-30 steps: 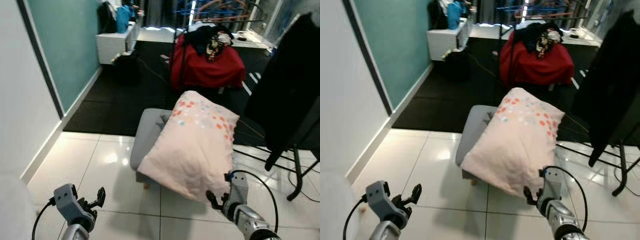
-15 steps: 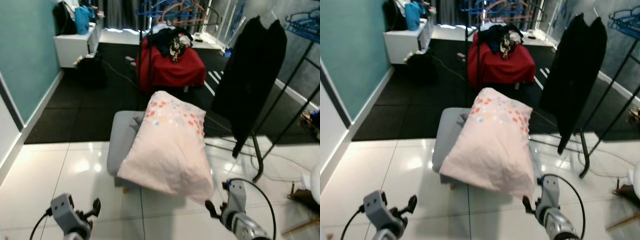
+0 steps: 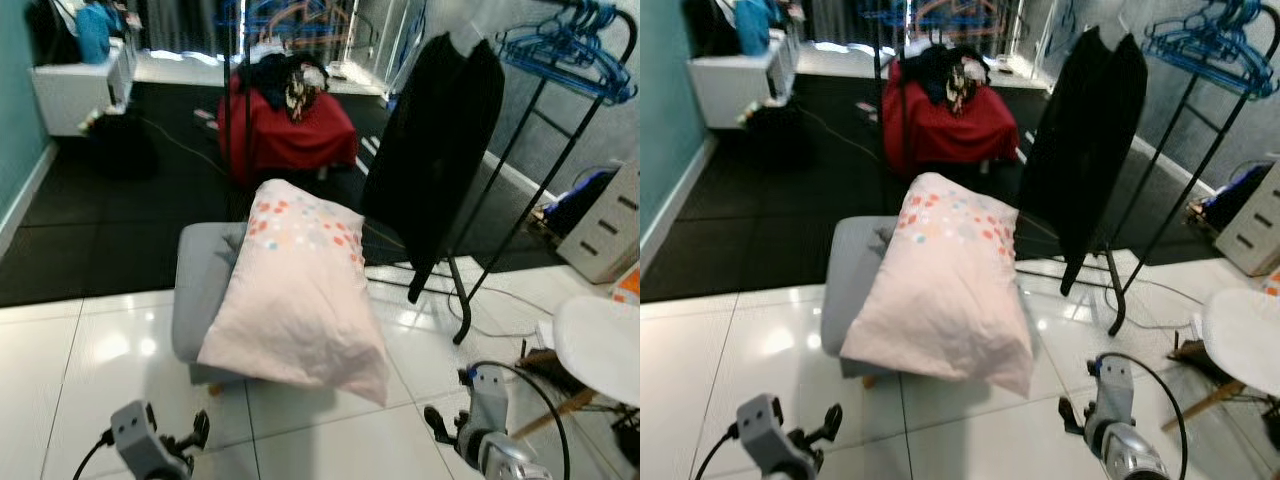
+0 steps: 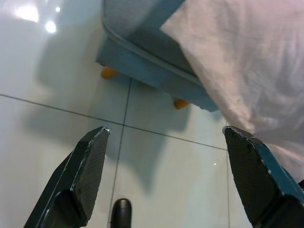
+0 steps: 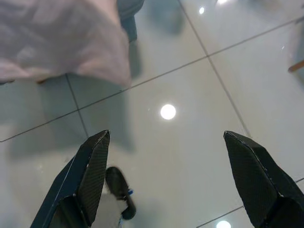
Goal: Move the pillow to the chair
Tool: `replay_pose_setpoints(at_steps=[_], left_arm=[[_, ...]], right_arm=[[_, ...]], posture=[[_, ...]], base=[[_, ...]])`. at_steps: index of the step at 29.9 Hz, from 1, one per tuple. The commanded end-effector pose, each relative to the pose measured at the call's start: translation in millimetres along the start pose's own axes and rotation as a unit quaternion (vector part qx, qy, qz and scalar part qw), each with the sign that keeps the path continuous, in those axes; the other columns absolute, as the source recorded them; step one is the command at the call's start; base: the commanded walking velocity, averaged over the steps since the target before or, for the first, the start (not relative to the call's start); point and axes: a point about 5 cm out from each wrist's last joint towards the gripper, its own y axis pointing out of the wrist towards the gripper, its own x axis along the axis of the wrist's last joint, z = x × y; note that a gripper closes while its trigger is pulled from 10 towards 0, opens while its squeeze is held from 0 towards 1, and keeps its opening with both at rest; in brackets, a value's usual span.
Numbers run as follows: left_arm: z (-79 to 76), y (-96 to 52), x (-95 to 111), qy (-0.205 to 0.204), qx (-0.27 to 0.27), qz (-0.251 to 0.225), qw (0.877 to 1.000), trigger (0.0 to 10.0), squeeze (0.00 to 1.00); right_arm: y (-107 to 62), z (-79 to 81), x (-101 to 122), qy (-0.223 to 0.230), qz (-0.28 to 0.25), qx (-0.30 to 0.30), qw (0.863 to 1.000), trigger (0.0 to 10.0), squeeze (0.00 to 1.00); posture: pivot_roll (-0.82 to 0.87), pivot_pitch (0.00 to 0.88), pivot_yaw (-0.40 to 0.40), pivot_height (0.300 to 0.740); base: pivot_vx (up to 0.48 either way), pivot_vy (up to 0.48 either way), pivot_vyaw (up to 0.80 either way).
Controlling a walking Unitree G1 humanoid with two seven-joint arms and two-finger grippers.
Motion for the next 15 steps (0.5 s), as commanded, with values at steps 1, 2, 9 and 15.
replay_pose_setpoints(at_steps=[1,2,9,15], left_arm=[[3.8,-2.8,-4.1,0.003,-0.001,0.009,1.000,10.0,0.00],[4.6,-4.6,-6.7,0.008,-0.003,0.014,1.000,10.0,0.00],[-2.5,-4.7,-12.7,0.041,-0.022,0.032,0.998,10.0,0.00],[-9.9,1.3,-7.6,0.082,-0.035,0.032,0.996,10.0,0.00]], right_arm=[[-0.2,0.1,-1.0,-0.001,0.000,0.002,1.000,10.0,0.00],[-0.8,-0.7,-3.4,0.005,0.001,0.000,1.000,10.0,0.00],[-5.5,-15.9,-5.4,0.056,-0.011,-0.029,0.998,10.0,0.00],[-8.5,-23.3,-7.5,0.050,-0.013,-0.037,0.998,10.0,0.00]], posture=[[-0.10,0.000,-0.105,0.740],[-0.12,0.000,-0.080,0.740],[-0.18,0.000,-0.021,0.740],[-0.22,0.000,0.021,0.740]], base=[[0.000,0.000,0.00],[0.000,0.000,0.00],[0.000,0.000,0.00],[0.000,0.000,0.00]])
